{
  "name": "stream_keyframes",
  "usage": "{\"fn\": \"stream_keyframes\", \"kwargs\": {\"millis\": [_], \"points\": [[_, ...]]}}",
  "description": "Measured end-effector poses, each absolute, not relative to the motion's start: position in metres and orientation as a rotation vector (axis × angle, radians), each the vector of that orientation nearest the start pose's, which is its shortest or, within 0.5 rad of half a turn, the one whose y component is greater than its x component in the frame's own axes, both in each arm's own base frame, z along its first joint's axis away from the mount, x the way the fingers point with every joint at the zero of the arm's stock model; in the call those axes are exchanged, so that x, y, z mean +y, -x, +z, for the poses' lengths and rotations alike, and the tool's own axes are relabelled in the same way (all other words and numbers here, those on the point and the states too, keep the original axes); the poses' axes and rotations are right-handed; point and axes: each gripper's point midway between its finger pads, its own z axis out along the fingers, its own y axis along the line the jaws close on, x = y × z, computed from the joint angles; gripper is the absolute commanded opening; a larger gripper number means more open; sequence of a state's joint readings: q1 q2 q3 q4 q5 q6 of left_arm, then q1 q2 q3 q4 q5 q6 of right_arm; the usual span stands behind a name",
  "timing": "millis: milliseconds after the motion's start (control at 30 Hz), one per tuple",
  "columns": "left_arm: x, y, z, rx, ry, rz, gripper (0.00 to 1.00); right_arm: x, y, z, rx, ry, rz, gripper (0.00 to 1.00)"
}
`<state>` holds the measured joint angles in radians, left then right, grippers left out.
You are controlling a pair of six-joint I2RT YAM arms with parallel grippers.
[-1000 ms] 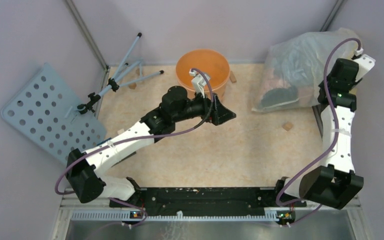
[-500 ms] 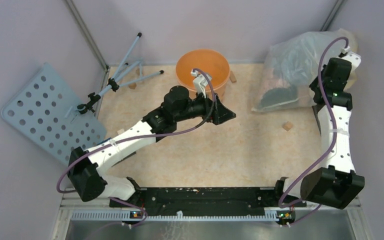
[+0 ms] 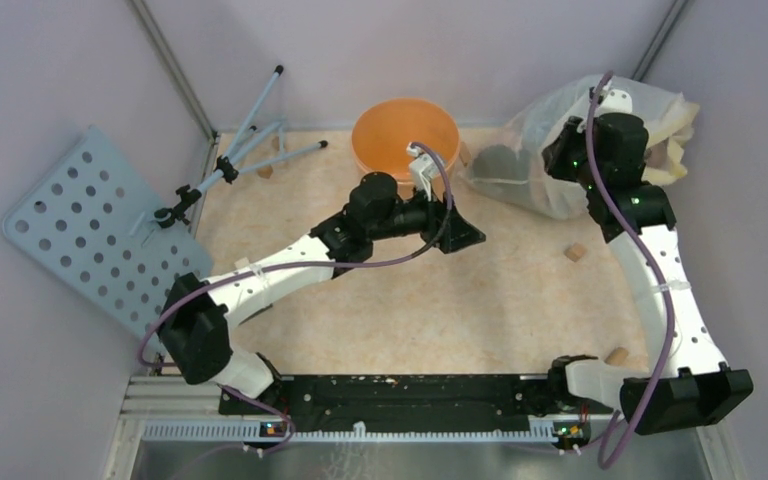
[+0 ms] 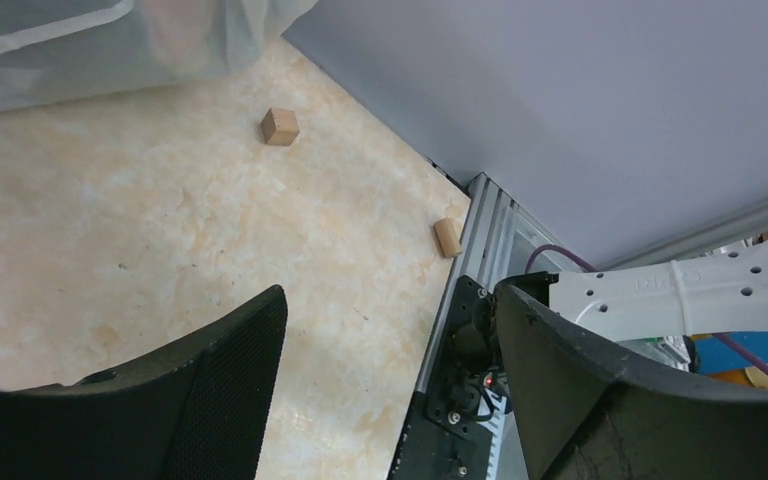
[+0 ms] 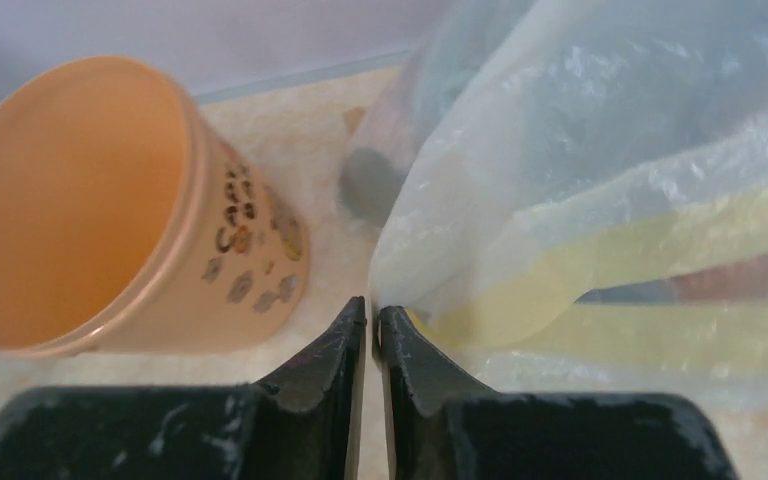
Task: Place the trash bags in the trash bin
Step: Adjust the trash bag at the corner of the board.
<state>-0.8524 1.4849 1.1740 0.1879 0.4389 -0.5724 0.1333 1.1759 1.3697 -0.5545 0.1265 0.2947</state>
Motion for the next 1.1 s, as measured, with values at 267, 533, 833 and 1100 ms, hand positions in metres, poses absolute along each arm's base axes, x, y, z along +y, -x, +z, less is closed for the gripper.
{"fn": "stream_keyframes", "kwargs": {"millis": [267, 533, 833, 1100], "points": [[-0.431, -0.247, 0.311, 1.690, -0.694, -1.386, 0.85, 0.067, -0.346, 0.367, 1.884, -0.091, 0.311, 0.86], [-0.464, -0.269, 0.300, 1.647, -0.727, -1.350, 0.88, -0.011, -0.299, 0.378, 1.735, -0.445, -0.001, 0.83], [-0.524, -0.265, 0.287, 1.570, -0.830, -1.305, 0.99, -0.026, -0.279, 0.307, 1.778, -0.656, 0.002, 0.86], [-0.560, -0.277, 0.295, 1.487, -0.820, -1.242, 0.91, -0.035, -0.263, 0.321, 1.694, -0.718, 0.019, 0.84]]}}
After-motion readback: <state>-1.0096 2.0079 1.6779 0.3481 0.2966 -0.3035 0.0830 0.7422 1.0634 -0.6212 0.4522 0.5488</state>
